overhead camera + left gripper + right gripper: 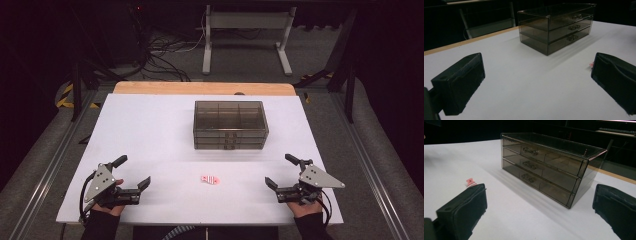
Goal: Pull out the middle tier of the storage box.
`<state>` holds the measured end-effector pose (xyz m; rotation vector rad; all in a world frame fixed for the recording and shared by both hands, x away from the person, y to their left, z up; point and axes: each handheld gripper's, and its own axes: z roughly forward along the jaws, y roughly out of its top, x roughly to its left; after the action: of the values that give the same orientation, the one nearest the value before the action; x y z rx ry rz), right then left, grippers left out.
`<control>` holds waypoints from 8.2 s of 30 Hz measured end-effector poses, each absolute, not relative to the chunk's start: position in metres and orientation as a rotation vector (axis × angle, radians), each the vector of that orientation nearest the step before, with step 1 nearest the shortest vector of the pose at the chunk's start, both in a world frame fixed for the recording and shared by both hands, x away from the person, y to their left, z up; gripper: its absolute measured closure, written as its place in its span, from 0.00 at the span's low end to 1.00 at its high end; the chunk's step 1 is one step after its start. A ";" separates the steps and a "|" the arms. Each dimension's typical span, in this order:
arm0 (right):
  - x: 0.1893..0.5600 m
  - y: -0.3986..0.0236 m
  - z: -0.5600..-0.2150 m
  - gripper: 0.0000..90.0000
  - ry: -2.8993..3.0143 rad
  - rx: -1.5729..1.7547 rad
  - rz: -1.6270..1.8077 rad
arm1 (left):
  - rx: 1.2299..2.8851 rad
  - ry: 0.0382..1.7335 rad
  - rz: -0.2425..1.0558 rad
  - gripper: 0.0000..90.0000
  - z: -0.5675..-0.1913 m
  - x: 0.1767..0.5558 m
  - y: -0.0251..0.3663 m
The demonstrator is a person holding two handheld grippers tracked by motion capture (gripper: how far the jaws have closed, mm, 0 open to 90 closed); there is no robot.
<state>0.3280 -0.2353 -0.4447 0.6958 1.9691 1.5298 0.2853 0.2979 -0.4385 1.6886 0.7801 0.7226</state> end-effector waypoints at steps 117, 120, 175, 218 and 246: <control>0.365 -0.157 -0.418 0.11 2.096 0.404 1.247 | 1.705 0.780 0.732 0.00 -0.443 0.289 0.294; 0.364 -0.156 -0.417 0.12 2.084 0.382 1.224 | 1.706 0.778 0.732 0.00 -0.443 0.290 0.294; 0.341 -0.124 -0.430 0.32 1.847 0.002 0.702 | 1.710 0.780 0.729 0.00 -0.443 0.291 0.294; 0.351 -0.098 -0.456 0.43 1.677 -0.186 0.332 | 1.708 0.785 0.727 0.00 -0.443 0.290 0.295; 0.368 -0.080 -0.474 0.55 1.697 -0.185 0.218 | 1.705 0.788 0.723 0.00 -0.444 0.291 0.295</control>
<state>0.3679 -0.0804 -0.4741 -0.1855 1.6970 0.2177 0.2914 0.2954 -0.4436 1.7052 0.7885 0.7227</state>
